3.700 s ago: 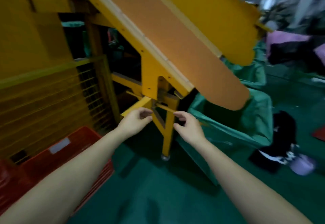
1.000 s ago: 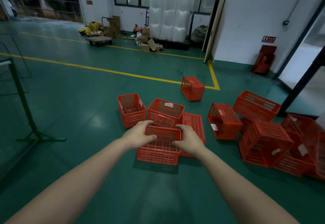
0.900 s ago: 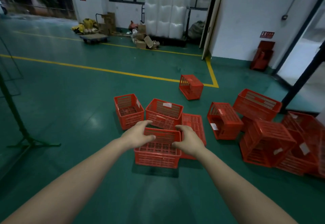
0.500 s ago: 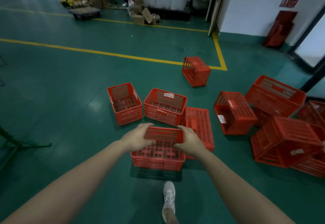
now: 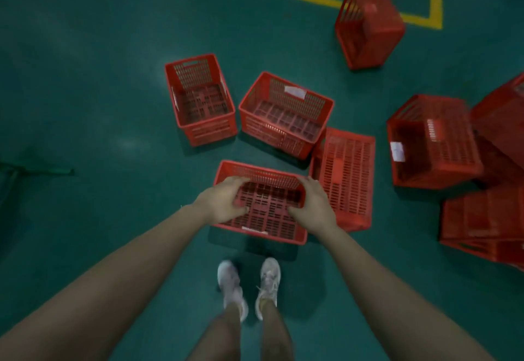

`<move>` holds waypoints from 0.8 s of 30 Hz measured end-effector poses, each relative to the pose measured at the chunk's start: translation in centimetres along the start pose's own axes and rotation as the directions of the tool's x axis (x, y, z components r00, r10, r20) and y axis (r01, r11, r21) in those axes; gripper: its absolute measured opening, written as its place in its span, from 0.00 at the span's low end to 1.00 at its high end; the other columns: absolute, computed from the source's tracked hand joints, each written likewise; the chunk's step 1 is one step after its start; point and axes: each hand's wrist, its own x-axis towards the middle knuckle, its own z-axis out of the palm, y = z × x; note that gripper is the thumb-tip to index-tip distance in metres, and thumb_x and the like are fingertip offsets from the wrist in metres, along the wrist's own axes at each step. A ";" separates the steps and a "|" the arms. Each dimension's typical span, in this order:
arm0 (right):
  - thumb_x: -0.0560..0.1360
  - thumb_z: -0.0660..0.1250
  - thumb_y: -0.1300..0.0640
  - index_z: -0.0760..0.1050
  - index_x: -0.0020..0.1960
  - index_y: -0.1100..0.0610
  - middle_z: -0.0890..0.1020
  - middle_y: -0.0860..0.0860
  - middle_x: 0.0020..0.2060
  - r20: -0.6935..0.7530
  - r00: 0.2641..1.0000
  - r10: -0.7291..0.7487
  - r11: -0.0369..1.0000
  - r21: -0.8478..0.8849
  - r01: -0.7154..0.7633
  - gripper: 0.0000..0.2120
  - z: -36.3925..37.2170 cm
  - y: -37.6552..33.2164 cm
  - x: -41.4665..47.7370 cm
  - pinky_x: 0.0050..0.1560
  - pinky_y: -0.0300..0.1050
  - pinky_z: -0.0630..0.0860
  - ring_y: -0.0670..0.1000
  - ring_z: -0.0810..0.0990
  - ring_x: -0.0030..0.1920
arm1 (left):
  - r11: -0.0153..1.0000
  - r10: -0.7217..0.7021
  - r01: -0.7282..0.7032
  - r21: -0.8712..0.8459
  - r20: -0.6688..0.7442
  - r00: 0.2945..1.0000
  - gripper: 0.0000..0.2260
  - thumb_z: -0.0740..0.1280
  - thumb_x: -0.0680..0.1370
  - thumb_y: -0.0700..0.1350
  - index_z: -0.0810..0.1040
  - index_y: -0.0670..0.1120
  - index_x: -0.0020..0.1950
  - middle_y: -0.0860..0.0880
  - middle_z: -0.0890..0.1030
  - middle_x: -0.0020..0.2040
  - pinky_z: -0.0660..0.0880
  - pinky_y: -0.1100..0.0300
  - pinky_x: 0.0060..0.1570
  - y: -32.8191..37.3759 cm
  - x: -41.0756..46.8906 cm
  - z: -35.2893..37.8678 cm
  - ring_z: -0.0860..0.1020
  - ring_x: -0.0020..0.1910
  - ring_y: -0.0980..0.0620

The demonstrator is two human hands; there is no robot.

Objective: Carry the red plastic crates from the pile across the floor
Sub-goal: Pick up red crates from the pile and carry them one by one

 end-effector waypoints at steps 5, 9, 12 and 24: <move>0.71 0.71 0.55 0.60 0.76 0.55 0.60 0.57 0.76 0.115 0.990 0.078 0.996 -0.040 -0.074 0.37 5.9 4.7 6.3 0.76 0.47 0.53 0.55 0.55 0.77 | 1.000 0.006 -0.008 0.028 0.067 0.998 0.35 0.71 0.73 0.50 0.59 0.48 0.77 0.48 0.64 0.74 0.68 0.55 0.67 -4.9 7.7 5.0 0.69 0.69 0.49; 0.70 0.72 0.54 0.65 0.74 0.55 0.69 0.55 0.72 0.146 0.983 0.113 0.994 -0.008 -0.113 0.35 12.2 8.1 10.3 0.74 0.46 0.57 0.56 0.63 0.74 | 0.997 0.027 -0.037 0.065 0.148 0.989 0.36 0.71 0.73 0.52 0.58 0.50 0.77 0.49 0.64 0.74 0.70 0.52 0.65 -9.3 12.7 10.3 0.70 0.69 0.49; 0.70 0.72 0.51 0.64 0.75 0.54 0.69 0.53 0.72 0.183 0.970 0.161 0.987 -0.006 -0.163 0.35 17.6 11.3 12.4 0.74 0.52 0.60 0.56 0.63 0.74 | 0.996 0.025 -0.043 0.080 0.215 0.976 0.35 0.70 0.74 0.53 0.57 0.51 0.77 0.50 0.64 0.75 0.70 0.53 0.65 -12.5 15.3 14.5 0.69 0.69 0.51; 0.66 0.70 0.57 0.72 0.67 0.52 0.78 0.53 0.60 0.275 0.920 0.281 0.957 -0.011 -0.289 0.30 31.5 19.5 18.1 0.59 0.47 0.73 0.55 0.75 0.61 | 0.983 0.105 -0.144 0.111 0.305 0.946 0.35 0.72 0.70 0.55 0.62 0.55 0.74 0.53 0.72 0.68 0.74 0.53 0.59 -22.7 23.0 28.4 0.74 0.63 0.50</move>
